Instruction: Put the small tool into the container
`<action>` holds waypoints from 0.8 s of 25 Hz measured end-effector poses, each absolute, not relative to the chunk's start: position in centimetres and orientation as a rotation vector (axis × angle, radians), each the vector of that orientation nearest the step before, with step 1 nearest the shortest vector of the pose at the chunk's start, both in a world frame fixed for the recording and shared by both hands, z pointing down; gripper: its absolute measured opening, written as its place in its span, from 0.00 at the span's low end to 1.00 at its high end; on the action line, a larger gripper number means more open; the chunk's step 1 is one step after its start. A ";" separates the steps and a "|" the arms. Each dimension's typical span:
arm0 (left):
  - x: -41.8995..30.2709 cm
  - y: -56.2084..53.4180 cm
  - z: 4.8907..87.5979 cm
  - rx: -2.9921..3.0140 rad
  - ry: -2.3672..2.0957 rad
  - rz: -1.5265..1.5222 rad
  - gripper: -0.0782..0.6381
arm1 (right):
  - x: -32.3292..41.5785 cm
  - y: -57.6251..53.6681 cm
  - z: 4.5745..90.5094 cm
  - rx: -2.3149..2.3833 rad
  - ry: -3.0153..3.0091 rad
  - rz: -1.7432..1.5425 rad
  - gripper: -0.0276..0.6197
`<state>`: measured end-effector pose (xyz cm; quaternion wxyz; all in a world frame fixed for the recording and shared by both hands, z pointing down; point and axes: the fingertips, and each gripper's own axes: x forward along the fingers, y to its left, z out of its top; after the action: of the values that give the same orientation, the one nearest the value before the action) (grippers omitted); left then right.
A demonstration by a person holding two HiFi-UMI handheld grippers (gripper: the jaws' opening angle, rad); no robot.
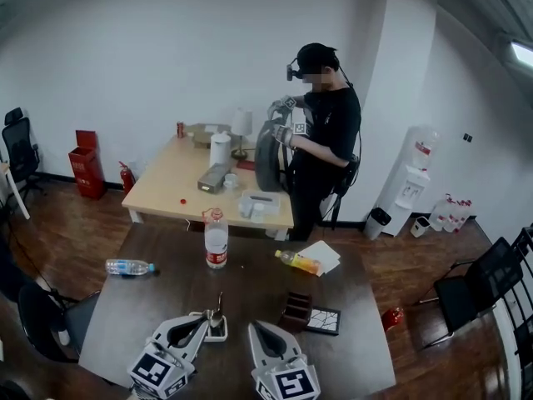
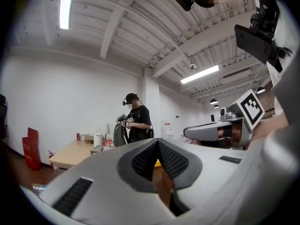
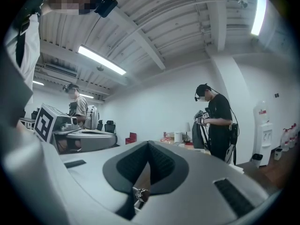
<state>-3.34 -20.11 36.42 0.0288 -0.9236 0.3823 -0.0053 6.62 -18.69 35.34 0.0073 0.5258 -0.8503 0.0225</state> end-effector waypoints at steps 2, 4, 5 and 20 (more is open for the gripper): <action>-4.2 -19.5 36.3 -2.850 1.174 -0.012 0.12 | 6.2 -17.9 35.4 1.649 -2.647 0.059 0.05; -5.0 -18.9 36.3 -2.842 1.177 -0.006 0.12 | 5.7 -17.1 35.1 1.655 -2.649 0.042 0.05; -5.3 -18.6 36.3 -2.838 1.182 -0.004 0.12 | 5.5 -16.5 34.8 1.659 -2.655 0.034 0.05; -4.6 -2.4 36.5 -2.784 1.286 -0.026 0.12 | 6.2 -0.6 33.4 1.617 -2.746 0.004 0.05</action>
<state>-4.60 -2.40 36.51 0.0373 -0.9072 0.4190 -0.0086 6.16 -0.60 33.42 -0.0225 0.5074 -0.8614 0.0012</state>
